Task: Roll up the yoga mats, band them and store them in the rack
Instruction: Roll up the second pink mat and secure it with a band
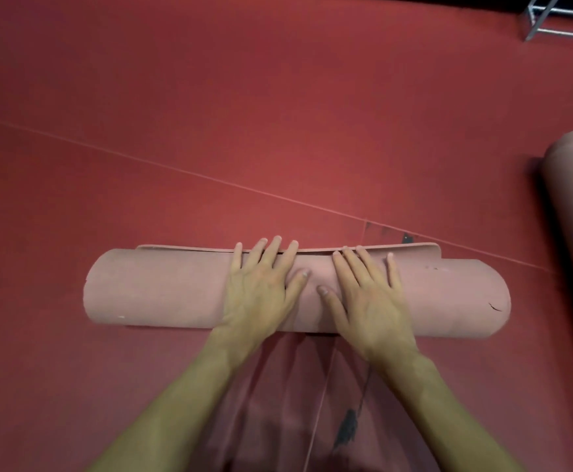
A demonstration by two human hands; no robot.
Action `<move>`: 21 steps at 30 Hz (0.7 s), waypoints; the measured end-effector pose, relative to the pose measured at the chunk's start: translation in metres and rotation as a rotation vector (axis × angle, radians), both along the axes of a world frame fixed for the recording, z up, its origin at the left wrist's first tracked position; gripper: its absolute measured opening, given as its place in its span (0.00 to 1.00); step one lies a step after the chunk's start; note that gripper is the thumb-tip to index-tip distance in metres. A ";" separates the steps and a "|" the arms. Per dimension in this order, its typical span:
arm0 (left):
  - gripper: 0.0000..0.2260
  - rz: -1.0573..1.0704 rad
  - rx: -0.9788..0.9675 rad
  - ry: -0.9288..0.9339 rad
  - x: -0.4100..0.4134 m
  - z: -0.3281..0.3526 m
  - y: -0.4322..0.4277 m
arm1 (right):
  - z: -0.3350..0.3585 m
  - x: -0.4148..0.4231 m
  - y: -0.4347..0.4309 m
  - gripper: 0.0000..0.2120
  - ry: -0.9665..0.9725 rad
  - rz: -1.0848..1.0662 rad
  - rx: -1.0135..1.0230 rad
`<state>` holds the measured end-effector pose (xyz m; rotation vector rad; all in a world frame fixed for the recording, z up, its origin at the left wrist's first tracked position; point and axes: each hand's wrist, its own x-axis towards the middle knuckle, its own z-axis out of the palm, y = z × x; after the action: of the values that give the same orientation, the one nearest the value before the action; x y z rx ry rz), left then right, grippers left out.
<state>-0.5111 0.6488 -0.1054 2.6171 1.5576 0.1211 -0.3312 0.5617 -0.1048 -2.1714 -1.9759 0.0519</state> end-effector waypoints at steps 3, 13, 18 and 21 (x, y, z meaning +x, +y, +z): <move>0.34 0.038 -0.018 -0.020 0.009 0.005 0.011 | 0.003 0.003 0.013 0.32 -0.011 -0.015 -0.012; 0.34 0.107 -0.099 -0.026 0.021 0.010 0.030 | 0.016 0.008 0.046 0.43 0.012 -0.045 -0.202; 0.34 0.101 -0.093 -0.020 0.017 0.009 0.018 | 0.022 0.004 0.048 0.45 0.026 -0.026 -0.273; 0.37 0.124 -0.117 -0.004 0.020 0.011 0.019 | 0.028 0.006 0.061 0.40 0.046 0.017 -0.350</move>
<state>-0.4913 0.6678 -0.0940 2.4311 1.6723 0.0426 -0.3248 0.6225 -0.0772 -2.3296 -2.0895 0.4802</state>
